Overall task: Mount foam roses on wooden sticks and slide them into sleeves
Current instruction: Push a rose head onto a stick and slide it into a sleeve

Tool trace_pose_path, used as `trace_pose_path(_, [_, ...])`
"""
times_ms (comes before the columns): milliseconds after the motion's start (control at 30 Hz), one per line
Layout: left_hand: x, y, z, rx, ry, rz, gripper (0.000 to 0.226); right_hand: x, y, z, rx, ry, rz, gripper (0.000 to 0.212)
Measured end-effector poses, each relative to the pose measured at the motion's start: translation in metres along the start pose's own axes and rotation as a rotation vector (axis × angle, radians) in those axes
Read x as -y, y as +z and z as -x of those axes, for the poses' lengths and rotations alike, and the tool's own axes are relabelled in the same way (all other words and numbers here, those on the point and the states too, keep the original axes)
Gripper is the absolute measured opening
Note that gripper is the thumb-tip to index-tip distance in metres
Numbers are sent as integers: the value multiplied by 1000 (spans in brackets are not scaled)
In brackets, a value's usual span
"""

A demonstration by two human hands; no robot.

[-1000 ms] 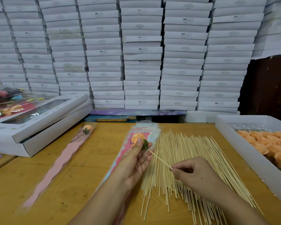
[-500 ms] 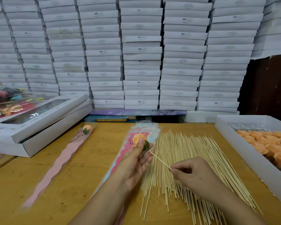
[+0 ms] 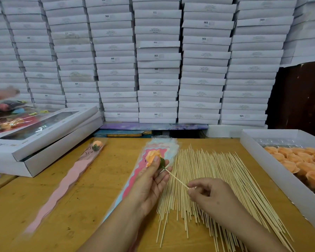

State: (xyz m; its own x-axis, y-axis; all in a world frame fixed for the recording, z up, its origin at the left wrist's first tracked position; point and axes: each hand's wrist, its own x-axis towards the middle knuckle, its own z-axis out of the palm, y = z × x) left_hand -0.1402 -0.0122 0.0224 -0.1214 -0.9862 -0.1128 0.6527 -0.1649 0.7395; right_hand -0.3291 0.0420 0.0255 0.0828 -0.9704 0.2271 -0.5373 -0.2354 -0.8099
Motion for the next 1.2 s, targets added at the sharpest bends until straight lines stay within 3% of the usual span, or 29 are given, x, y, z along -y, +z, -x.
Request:
trace_pose_path(267, [-3, 0, 0, -42, 38, 53, 27, 1, 0, 4, -117, -9, 200, 16])
trace_pose_path(600, [-1, 0, 0, -12, 47, 9, 23, 2, -1, 5, 29, -67, 205, 27])
trace_pose_path(800, [-1, -1, -2, -20, 48, 8, 36, 4, 1, 6, 99, -29, 168, 23])
trace_pose_path(900, [-2, -1, -2, -61, 63, 29, 34, 4, -3, 6, 55, -4, 220, 7])
trace_pose_path(1033, [-7, -3, -5, -133, 108, 99, 19, 5, -7, 6, -38, 11, 302, 12])
trace_pose_path(1200, [-9, -2, -4, -150, 117, 105, 18, 8, -6, 9, -79, 6, 279, 15])
